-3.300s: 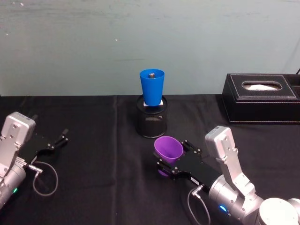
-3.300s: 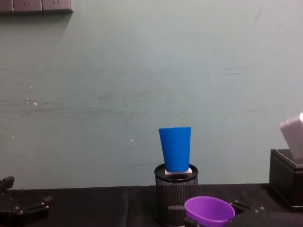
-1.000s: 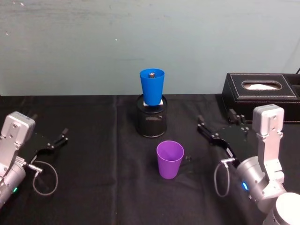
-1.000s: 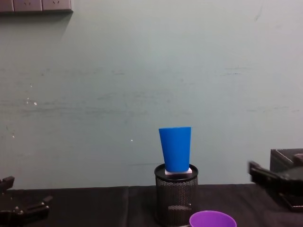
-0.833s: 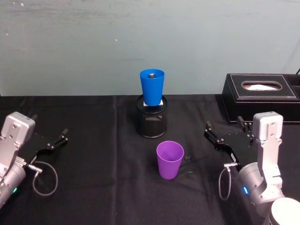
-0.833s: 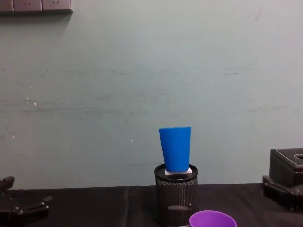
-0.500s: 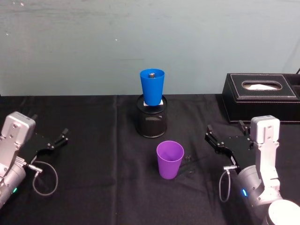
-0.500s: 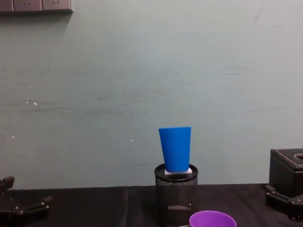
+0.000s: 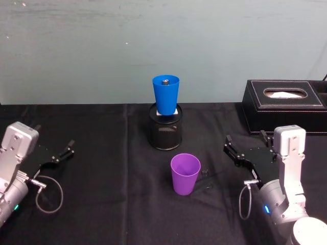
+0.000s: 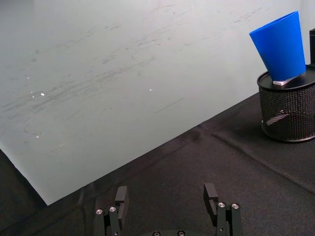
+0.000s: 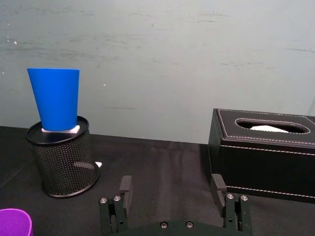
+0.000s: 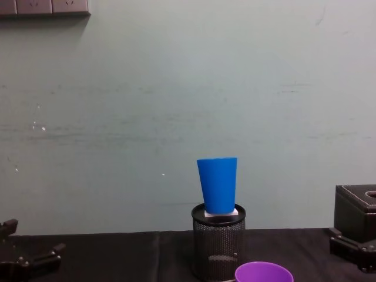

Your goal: Pick up one cup with a gripper and tap it against the other cup.

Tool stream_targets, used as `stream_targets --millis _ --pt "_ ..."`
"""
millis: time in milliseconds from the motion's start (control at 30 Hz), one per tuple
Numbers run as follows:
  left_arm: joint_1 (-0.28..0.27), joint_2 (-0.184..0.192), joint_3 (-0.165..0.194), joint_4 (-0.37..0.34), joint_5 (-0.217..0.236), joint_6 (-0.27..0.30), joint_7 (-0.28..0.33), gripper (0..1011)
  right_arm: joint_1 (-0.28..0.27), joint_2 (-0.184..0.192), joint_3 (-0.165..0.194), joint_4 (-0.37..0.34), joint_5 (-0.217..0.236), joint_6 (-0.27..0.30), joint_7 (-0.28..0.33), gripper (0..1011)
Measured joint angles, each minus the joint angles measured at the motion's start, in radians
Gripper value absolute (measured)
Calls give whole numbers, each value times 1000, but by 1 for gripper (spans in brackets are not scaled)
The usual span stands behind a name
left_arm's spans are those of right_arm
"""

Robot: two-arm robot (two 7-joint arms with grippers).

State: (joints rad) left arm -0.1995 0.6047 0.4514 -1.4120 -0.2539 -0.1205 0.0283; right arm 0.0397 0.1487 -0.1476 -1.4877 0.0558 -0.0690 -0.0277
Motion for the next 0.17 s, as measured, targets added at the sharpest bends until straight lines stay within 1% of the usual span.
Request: stream_targets --millis 167 --pt "0 0 0 0 0 0 0 1000 0 0 0 -1 0 0 0 1002"
